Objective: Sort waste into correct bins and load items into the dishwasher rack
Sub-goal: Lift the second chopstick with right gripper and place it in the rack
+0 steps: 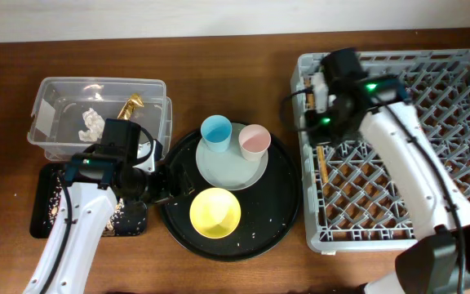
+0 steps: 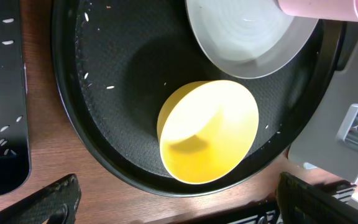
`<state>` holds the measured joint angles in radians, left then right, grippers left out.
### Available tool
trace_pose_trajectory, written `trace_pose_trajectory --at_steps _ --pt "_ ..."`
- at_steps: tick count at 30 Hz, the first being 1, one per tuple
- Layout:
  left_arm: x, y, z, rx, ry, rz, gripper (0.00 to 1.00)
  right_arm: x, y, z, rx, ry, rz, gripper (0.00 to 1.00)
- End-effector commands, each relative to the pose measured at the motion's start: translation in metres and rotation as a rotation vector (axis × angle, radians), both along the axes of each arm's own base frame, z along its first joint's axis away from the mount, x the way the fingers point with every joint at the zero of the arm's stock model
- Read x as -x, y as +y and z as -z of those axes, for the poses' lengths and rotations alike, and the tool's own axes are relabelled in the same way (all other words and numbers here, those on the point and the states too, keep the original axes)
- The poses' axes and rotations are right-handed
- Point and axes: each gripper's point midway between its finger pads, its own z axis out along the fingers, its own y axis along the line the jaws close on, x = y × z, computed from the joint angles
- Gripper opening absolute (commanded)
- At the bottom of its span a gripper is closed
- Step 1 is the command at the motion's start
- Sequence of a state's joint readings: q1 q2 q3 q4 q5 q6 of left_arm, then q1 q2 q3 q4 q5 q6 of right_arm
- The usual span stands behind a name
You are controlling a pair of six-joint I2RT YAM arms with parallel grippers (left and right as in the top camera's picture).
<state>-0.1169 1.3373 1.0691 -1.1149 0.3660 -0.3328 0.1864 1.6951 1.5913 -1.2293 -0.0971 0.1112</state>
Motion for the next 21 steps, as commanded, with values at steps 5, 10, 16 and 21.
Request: trace_pose_trajectory --at_steps 5,10,16,21 --pt "-0.001 -0.002 -0.004 0.008 -0.015 0.009 0.99 -0.021 -0.025 0.024 0.018 0.022 0.015 0.04" --pt "-0.001 -0.002 -0.004 0.008 -0.015 0.009 0.99 -0.023 -0.024 0.055 0.023 0.106 0.013 0.06" --pt "-0.001 -0.002 -0.004 0.008 -0.015 0.009 0.99 -0.022 -0.019 0.064 -0.003 0.135 0.007 0.18" --pt "-0.001 -0.002 -0.004 0.008 -0.015 0.009 0.99 -0.023 -0.019 0.061 -0.008 0.13 0.019 0.27"
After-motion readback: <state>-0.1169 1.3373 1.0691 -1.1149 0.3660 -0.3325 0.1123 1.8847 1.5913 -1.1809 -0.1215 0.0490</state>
